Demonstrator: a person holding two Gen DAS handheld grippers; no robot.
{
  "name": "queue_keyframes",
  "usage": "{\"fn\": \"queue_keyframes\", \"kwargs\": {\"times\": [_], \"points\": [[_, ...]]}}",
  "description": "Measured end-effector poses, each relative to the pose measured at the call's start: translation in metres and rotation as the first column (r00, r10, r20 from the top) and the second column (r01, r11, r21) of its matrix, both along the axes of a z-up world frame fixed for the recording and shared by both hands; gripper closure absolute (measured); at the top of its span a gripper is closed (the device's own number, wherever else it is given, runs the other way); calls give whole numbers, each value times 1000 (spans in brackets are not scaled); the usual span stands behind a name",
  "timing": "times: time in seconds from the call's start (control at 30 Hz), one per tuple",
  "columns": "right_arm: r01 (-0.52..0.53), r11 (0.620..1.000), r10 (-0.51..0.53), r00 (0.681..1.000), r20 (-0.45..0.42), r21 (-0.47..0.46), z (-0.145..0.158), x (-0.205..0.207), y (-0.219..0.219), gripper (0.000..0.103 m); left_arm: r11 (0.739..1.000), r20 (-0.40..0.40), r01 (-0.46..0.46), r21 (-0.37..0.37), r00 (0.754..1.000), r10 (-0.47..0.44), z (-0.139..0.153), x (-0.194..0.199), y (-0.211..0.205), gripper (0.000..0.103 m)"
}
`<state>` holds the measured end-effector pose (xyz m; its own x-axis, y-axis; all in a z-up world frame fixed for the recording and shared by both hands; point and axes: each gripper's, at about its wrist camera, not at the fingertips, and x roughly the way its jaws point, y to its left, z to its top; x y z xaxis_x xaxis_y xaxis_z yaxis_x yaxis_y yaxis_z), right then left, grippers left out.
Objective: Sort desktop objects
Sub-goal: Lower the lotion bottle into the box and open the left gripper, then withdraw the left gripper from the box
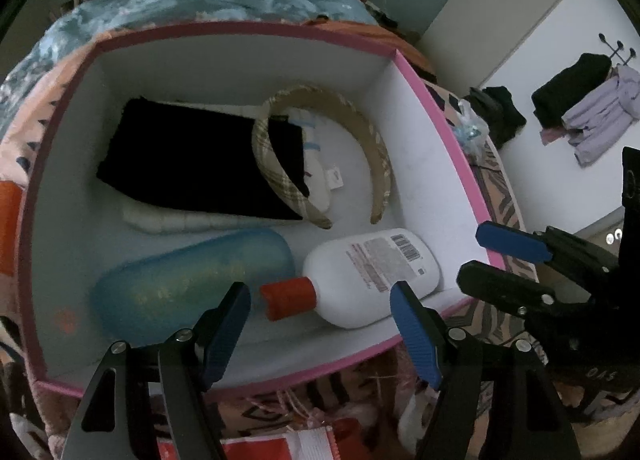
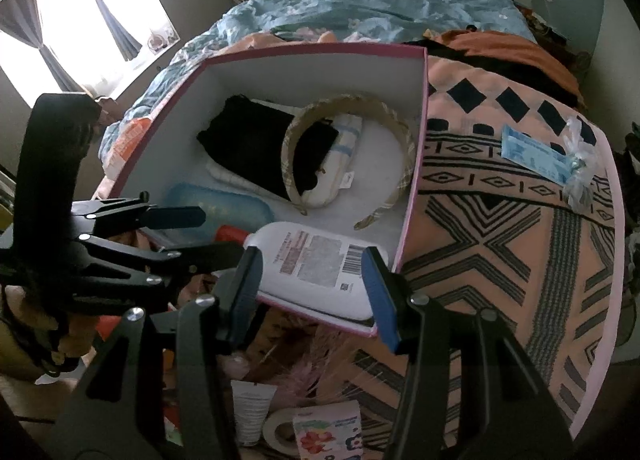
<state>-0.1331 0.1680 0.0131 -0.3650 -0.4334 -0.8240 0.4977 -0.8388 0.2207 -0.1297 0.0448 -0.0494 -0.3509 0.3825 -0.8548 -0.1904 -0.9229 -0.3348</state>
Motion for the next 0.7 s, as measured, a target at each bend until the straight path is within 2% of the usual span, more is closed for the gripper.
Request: {"fn": "queue_keyframes", "kwargs": {"times": [0.07, 0.13, 0.4, 0.47, 0.7], "points": [[3, 1000, -3, 1000, -15, -26, 4, 5, 2, 49, 1000, -29, -13, -3, 999, 13, 6, 6, -3, 26], [5, 999, -6, 999, -31, -49, 8, 12, 2, 49, 1000, -74, -25, -15, 997, 24, 14, 15, -5, 18], [7, 994, -15, 998, -65, -107, 13, 43, 1, 48, 995, -170, -97, -27, 981, 91, 38, 50, -15, 9], [6, 993, -13, 998, -59, -122, 12, 50, 1, 46, 994, -173, -103, -30, 980, 97, 40, 56, -16, 2], [8, 991, -15, 998, -57, -134, 7, 71, -1, 42, 987, -146, -159, -34, 978, 152, 38, 73, -27, 0]]}}
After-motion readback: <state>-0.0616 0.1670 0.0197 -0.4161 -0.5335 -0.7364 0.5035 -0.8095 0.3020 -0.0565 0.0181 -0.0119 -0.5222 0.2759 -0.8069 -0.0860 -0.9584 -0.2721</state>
